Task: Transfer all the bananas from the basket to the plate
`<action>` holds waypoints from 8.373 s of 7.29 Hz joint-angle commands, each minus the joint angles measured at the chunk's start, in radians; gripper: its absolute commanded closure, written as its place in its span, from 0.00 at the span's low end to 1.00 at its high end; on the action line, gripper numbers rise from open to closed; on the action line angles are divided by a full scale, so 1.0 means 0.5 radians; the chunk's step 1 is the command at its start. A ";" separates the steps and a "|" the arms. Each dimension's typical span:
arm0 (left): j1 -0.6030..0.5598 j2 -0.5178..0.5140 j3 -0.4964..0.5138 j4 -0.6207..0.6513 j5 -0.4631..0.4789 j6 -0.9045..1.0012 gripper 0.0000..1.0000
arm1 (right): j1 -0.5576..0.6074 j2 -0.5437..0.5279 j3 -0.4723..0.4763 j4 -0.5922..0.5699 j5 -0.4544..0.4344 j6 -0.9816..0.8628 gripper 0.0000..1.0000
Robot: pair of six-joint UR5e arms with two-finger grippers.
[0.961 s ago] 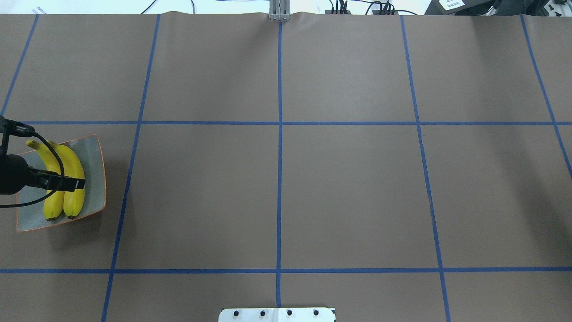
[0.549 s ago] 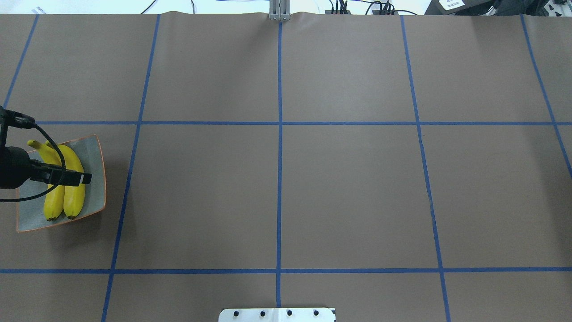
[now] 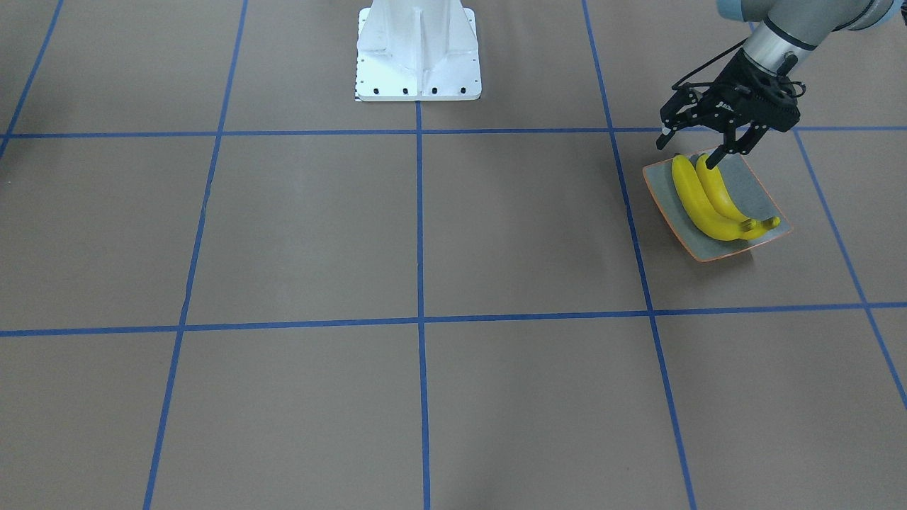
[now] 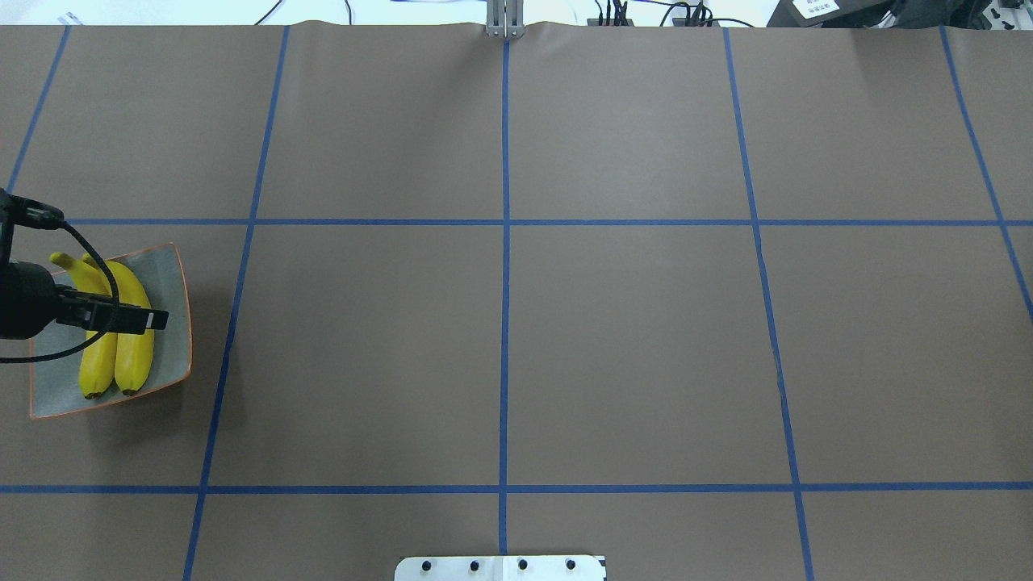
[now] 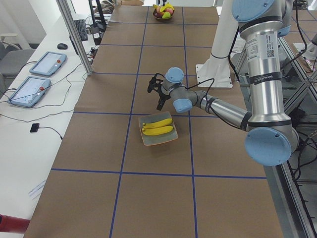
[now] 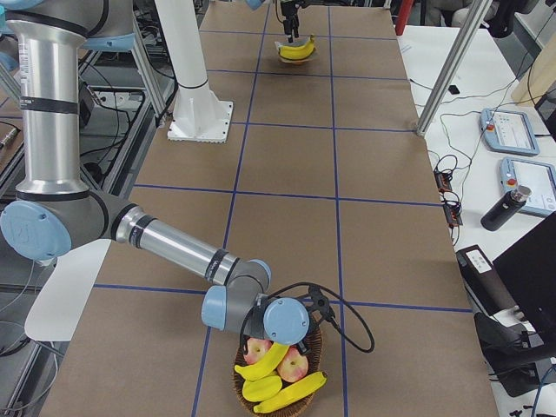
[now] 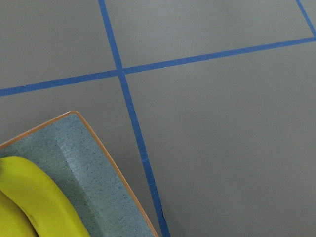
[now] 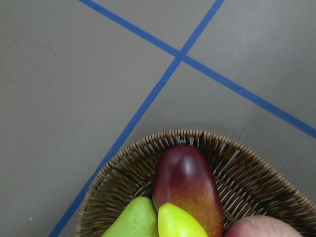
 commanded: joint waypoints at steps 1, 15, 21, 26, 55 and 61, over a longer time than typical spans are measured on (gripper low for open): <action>0.000 0.000 -0.014 -0.001 0.000 -0.002 0.00 | 0.016 0.003 -0.104 0.001 0.022 -0.088 0.00; -0.126 -0.037 -0.109 -0.001 -0.217 -0.012 0.00 | 0.138 0.077 0.031 -0.008 -0.248 0.090 1.00; -0.092 -0.595 -0.033 0.017 -0.196 -0.843 0.00 | -0.160 0.245 0.744 0.019 -0.248 1.792 1.00; 0.106 -1.211 0.124 0.039 0.020 -1.398 0.00 | -0.759 0.799 1.022 0.025 -0.309 3.174 1.00; 0.380 -1.559 0.188 0.008 0.086 -1.484 1.00 | -1.951 1.267 1.498 0.593 -1.061 4.468 0.17; 0.347 -1.122 0.039 0.027 0.080 -1.484 1.00 | -1.749 1.072 1.498 0.590 -0.990 4.413 0.00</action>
